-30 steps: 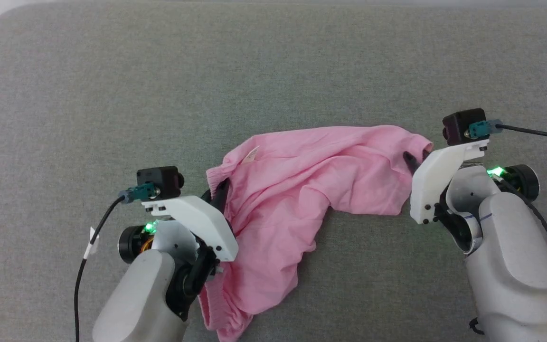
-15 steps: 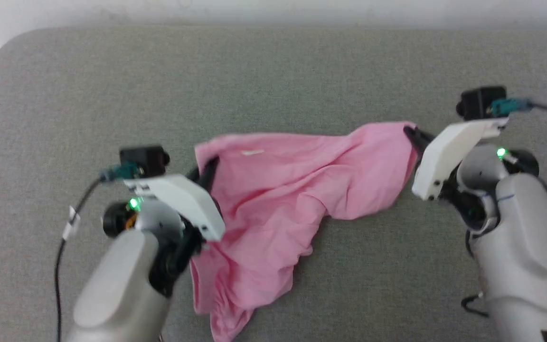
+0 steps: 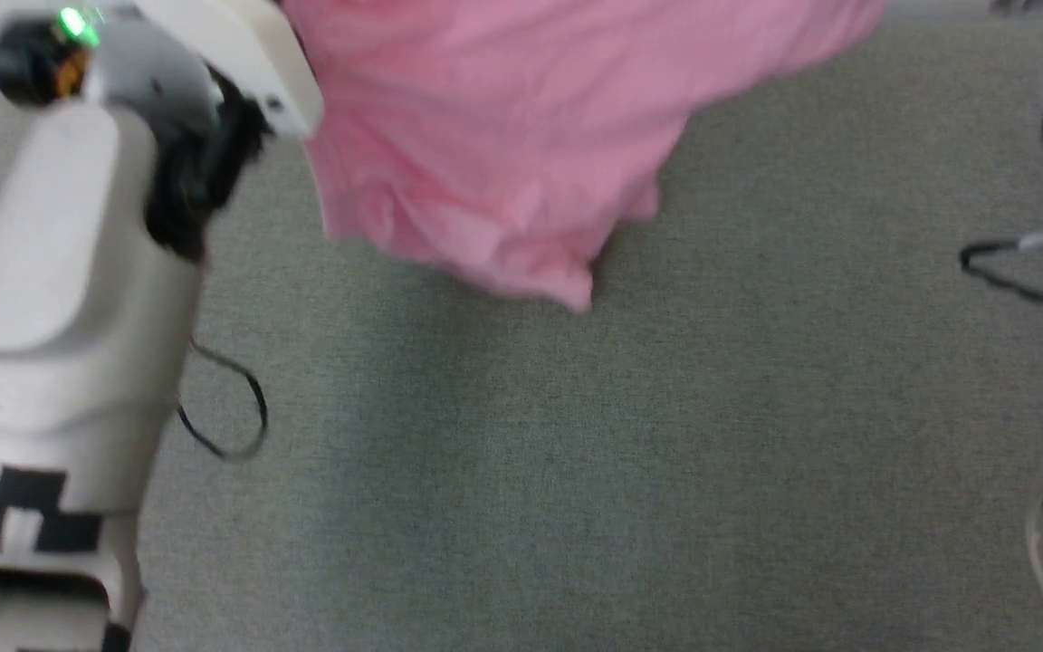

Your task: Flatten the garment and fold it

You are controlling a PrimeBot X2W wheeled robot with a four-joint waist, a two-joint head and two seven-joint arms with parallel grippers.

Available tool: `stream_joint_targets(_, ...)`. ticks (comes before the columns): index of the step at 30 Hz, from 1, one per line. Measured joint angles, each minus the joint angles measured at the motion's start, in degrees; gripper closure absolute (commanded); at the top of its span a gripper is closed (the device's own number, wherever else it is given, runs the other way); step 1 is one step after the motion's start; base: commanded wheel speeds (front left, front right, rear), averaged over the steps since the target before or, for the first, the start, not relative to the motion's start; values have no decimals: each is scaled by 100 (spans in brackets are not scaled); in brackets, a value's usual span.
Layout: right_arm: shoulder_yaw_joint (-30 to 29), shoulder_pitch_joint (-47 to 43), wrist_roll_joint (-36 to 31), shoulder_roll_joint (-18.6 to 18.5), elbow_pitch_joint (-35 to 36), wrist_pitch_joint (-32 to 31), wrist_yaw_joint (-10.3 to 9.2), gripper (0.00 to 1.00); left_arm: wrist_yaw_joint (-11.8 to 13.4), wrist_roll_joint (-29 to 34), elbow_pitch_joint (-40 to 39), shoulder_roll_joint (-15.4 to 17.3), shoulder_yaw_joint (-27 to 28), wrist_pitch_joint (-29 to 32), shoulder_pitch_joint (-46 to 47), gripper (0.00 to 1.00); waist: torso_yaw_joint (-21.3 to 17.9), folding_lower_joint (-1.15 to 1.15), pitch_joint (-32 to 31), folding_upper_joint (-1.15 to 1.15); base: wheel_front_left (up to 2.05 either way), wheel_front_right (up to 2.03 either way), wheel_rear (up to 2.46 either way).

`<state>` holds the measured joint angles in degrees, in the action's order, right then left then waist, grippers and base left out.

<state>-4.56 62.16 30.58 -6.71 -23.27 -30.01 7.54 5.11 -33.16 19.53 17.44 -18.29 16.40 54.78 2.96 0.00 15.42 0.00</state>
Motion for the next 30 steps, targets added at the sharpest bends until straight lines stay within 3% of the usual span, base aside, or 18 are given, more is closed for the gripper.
stream_joint_targets(7, -205, 1374, -261, 134, -667, 751, 0, 100, 108, 361, 649, 21, 81, -360, 1517, 100, 5, 0, 276, 0, 0, 0, 0)
stream_joint_targets(15, -146, 2240, -391, 107, -1055, 1716, 0, 100, 99, 512, 1174, -97, 126, -1158, 2197, 100, 7, 1, 545, 0, 0, 0, 0)
stream_joint_targets(22, 392, 2045, -3, -118, -1049, 1761, 0, 100, -143, 426, 1613, -201, 119, -1645, 2074, 100, -12, 1, 708, 0, 0, 0, 0)
stream_joint_targets(30, 907, 381, 1182, -536, -120, 1684, 0, 100, -668, 86, 1715, -375, 110, -2425, 918, 100, -40, 0, 520, 0, 0, 0, 0)
